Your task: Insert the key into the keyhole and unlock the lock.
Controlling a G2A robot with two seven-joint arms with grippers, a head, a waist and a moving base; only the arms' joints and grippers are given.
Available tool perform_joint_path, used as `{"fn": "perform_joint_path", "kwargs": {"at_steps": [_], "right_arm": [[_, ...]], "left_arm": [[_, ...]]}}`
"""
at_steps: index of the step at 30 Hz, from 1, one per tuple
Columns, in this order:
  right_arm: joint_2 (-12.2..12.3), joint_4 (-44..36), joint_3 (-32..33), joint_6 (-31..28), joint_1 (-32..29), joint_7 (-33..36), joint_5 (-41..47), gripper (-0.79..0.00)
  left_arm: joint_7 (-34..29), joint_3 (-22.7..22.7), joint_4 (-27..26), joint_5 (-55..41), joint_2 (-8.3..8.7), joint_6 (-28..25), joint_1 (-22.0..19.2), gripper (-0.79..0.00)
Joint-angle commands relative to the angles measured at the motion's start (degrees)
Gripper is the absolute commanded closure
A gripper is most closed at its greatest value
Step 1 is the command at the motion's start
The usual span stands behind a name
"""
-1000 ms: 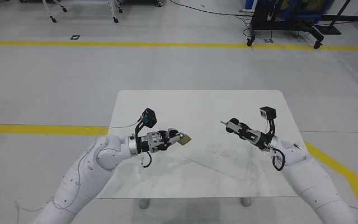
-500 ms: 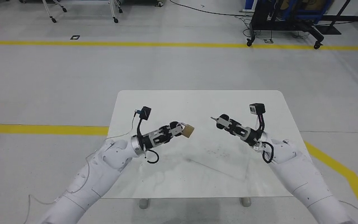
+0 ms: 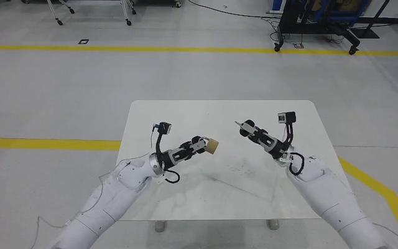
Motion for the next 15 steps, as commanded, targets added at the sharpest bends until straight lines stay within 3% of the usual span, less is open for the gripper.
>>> {"fn": "perform_joint_path", "kwargs": {"at_steps": [1, 7, 15], "right_arm": [[-0.81, 1.42, -1.25, 0.75, 1.19, -0.90, 1.90, 0.000], [-3.06, 3.67, -4.64, 3.41, 4.39, -6.00, -2.74, 0.000], [-5.05, 3.39, -6.81, -0.35, 5.12, -8.15, -5.61, 0.000]], "left_arm": [[-4.01, 1.13, 2.88, -6.43, -0.81, 1.18, -1.65, 0.000], [-9.27, 3.30, 8.81, -14.98, -3.16, -0.03, -4.02, 0.000], [-14.18, 4.36, 13.35, -22.64, -5.69, 0.77, -6.13, 0.000]]}}
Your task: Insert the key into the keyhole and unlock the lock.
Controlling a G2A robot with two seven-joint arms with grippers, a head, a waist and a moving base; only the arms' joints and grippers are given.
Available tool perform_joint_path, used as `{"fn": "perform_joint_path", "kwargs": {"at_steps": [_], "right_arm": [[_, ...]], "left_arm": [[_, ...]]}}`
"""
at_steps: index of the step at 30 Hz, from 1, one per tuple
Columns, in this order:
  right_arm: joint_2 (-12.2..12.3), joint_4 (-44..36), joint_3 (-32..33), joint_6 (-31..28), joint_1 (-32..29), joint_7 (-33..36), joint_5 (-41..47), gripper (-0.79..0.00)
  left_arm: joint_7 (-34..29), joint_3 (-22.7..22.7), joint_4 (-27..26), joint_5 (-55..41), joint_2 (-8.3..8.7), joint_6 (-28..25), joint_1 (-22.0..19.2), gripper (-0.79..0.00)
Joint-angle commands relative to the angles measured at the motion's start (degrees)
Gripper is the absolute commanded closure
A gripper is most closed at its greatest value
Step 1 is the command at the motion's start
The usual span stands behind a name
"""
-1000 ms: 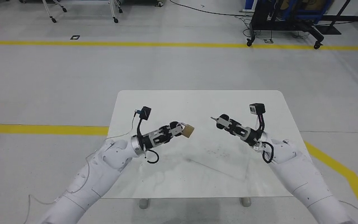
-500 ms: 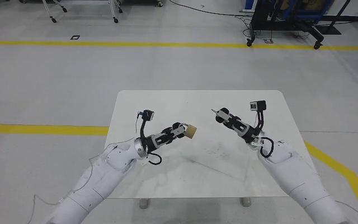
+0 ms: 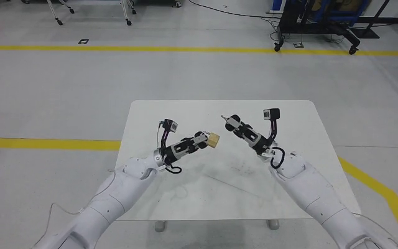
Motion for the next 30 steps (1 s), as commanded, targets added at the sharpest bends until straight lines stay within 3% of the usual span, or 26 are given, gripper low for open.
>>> {"fn": "perform_joint_path", "kwargs": {"at_steps": [1, 15, 23, 30], "right_arm": [[-0.35, 0.37, -0.36, -0.39, 0.30, 1.02, 0.47, 0.000], [-1.71, 1.44, -1.00, -1.11, 1.36, 9.67, 3.14, 0.000], [-1.98, 0.63, 0.27, -0.97, 0.50, 10.46, 2.88, 0.000], [-1.50, 0.12, 3.90, -2.07, -1.26, 11.05, 6.35, 0.000]], "left_arm": [[-1.16, 0.12, 1.15, -1.61, -0.61, 0.57, -0.49, 0.000], [-3.93, -0.22, 6.66, -3.61, -3.63, 1.34, -2.27, 0.000], [-5.30, -1.36, 8.11, -4.27, -4.69, 1.50, -2.45, 0.000], [-8.63, -3.05, 8.88, -8.04, -4.88, 6.32, -2.01, 0.000]]}}
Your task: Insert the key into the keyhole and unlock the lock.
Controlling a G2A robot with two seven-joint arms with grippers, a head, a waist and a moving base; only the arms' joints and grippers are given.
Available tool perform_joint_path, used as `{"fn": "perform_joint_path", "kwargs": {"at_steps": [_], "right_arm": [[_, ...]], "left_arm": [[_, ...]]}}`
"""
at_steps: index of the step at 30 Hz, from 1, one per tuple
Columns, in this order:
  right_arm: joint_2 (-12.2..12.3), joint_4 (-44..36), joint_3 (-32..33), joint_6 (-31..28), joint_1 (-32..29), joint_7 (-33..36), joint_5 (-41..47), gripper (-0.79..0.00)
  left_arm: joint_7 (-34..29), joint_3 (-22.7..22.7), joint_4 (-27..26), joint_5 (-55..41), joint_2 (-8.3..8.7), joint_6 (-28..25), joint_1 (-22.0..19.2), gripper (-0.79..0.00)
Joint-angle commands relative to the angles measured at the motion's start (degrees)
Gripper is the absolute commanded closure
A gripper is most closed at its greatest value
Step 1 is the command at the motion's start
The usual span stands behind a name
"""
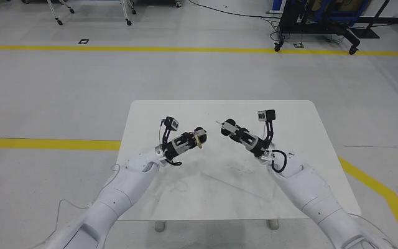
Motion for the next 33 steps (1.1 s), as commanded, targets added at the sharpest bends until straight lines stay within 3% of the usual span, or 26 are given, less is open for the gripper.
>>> {"fn": "perform_joint_path", "kwargs": {"at_steps": [1, 8, 10, 12, 15, 19, 27, 33], "right_arm": [[0.11, -0.05, 0.65, 0.20, -0.27, 0.04, 0.58, 0.000], [0.11, -0.05, 0.65, 0.20, -0.27, 0.04, 0.58, 0.000], [0.11, -0.05, 0.65, 0.20, -0.27, 0.04, 0.58, 0.000], [0.12, -0.71, 0.93, 0.25, -0.45, -0.46, -0.44, 0.000], [0.55, -2.70, 3.64, -1.59, -2.10, -4.25, -8.87, 0.000], [1.55, -8.18, 9.40, -0.91, -6.82, -11.25, -23.74, 0.000], [3.30, -27.85, 21.04, 14.62, -22.89, -24.21, -56.76, 0.000], [3.67, -41.20, 23.45, 27.07, -32.98, -23.52, -69.00, 0.000]], "left_arm": [[-0.14, -0.03, -0.02, -0.01, 0.00, 0.24, -0.02, 0.000], [-0.14, -0.03, -0.02, -0.01, 0.00, 0.24, -0.02, 0.000], [2.30, -0.05, -1.18, 0.02, -0.06, 5.05, 0.62, 0.000], [3.85, 0.00, -1.83, -2.65, -0.28, 13.96, 1.16, 0.000], [6.81, 0.65, -0.76, -2.38, -0.80, 24.20, -0.27, 0.000], [6.81, 1.42, -0.01, -3.79, -2.10, 27.98, -1.44, 0.000], [-1.64, 2.97, 5.54, -10.49, -6.03, 27.17, -4.53, 0.000], [-5.11, 5.38, 13.05, -12.86, -10.03, 27.76, -8.39, 0.000]]}}
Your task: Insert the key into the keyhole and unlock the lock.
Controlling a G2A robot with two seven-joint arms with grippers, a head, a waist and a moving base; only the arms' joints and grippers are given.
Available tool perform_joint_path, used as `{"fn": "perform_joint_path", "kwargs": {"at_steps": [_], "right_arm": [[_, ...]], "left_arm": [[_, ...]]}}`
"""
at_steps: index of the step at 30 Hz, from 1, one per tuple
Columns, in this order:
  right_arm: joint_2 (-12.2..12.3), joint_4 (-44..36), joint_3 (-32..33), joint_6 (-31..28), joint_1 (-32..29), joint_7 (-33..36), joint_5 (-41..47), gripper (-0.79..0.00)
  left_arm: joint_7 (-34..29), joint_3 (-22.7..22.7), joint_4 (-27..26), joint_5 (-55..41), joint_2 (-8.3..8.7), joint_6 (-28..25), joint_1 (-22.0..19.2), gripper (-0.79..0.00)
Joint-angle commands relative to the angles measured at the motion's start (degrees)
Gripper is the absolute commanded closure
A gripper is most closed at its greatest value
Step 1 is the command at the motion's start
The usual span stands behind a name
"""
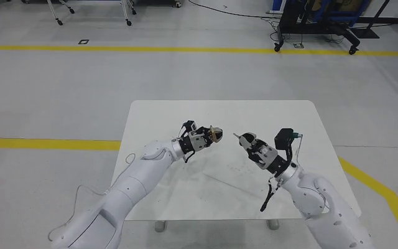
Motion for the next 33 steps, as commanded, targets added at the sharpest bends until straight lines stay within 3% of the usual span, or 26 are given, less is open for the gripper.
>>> {"fn": "perform_joint_path", "kwargs": {"at_steps": [1, 9, 14, 25, 28, 33], "right_arm": [[0.02, -3.96, 0.35, 5.01, -2.32, 1.76, -3.17, 0.000], [-0.62, -13.71, -2.35, 25.57, -4.79, 10.40, -14.86, 0.000], [-0.99, -16.42, -3.91, 29.60, -4.47, 13.35, -16.12, 0.000], [-1.01, -16.24, -3.93, 29.34, -4.49, 13.31, -15.70, 0.000], [-0.97, -16.89, -2.99, 28.62, -4.49, 16.97, -14.05, 0.000], [-0.65, -21.08, -0.64, 31.59, -7.17, 26.34, -15.28, 0.000]], "left_arm": [[-0.52, 1.05, 2.69, -0.53, -1.57, 0.93, -1.22, 0.000], [1.19, 4.18, 9.14, -0.27, -7.01, 2.11, -3.89, 0.000], [-1.91, 4.11, 12.65, -5.17, -10.00, 7.15, -3.15, 0.000], [-1.91, 4.11, 12.65, -5.17, -10.00, 7.15, -3.15, 0.000], [-1.91, 4.11, 12.65, -5.17, -10.00, 7.15, -3.15, 0.000], [5.01, 3.72, 9.85, -0.07, -9.46, 2.87, -2.02, 0.000]]}}
